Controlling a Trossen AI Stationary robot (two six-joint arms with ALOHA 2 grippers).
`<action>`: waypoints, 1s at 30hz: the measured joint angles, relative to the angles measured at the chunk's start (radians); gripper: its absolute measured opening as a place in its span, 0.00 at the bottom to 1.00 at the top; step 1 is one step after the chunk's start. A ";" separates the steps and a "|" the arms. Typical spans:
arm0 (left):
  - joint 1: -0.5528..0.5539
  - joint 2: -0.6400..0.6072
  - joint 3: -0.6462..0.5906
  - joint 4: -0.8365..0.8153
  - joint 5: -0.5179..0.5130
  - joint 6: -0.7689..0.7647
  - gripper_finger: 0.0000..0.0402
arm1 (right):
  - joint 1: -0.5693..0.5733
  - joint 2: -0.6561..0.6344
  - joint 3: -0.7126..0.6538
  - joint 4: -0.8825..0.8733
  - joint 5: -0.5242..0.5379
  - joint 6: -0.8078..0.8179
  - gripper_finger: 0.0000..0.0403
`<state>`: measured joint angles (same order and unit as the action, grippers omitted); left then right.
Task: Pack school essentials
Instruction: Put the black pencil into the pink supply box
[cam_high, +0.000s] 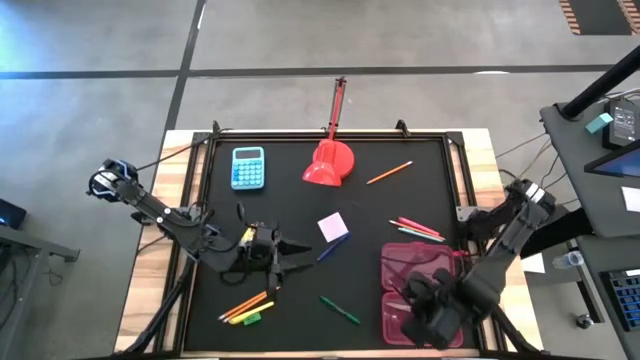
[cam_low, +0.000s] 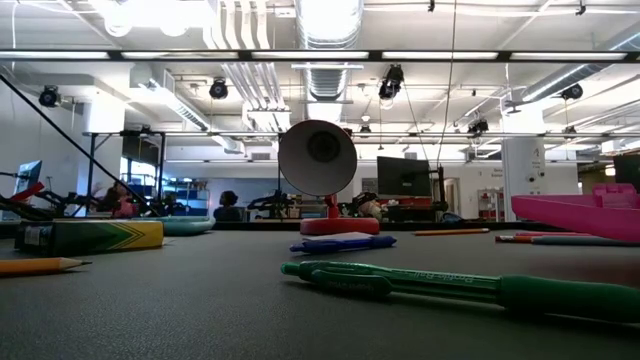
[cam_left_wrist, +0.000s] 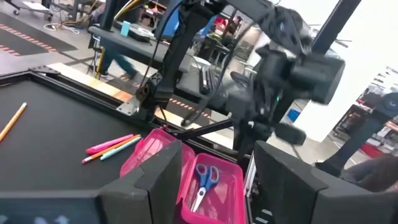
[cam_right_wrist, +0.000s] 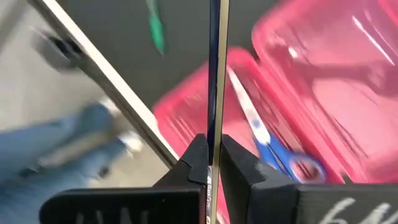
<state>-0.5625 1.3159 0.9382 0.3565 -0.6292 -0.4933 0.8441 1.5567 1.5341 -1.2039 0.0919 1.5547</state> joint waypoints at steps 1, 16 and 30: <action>0.000 0.000 0.000 0.001 0.000 -0.001 0.46 | 0.010 0.012 -0.001 -0.009 -0.025 0.003 0.03; 0.000 0.000 0.000 0.023 -0.010 -0.078 0.46 | 0.046 0.197 -0.012 -0.027 -0.202 -0.278 0.03; 0.000 0.000 0.000 0.021 -0.001 -0.130 0.46 | 0.046 0.315 -0.013 -0.005 -0.207 -0.362 0.03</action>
<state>-0.5629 1.3159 0.9379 0.3779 -0.6299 -0.6230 0.8902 1.8715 1.5212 -1.2088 -0.1154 1.1929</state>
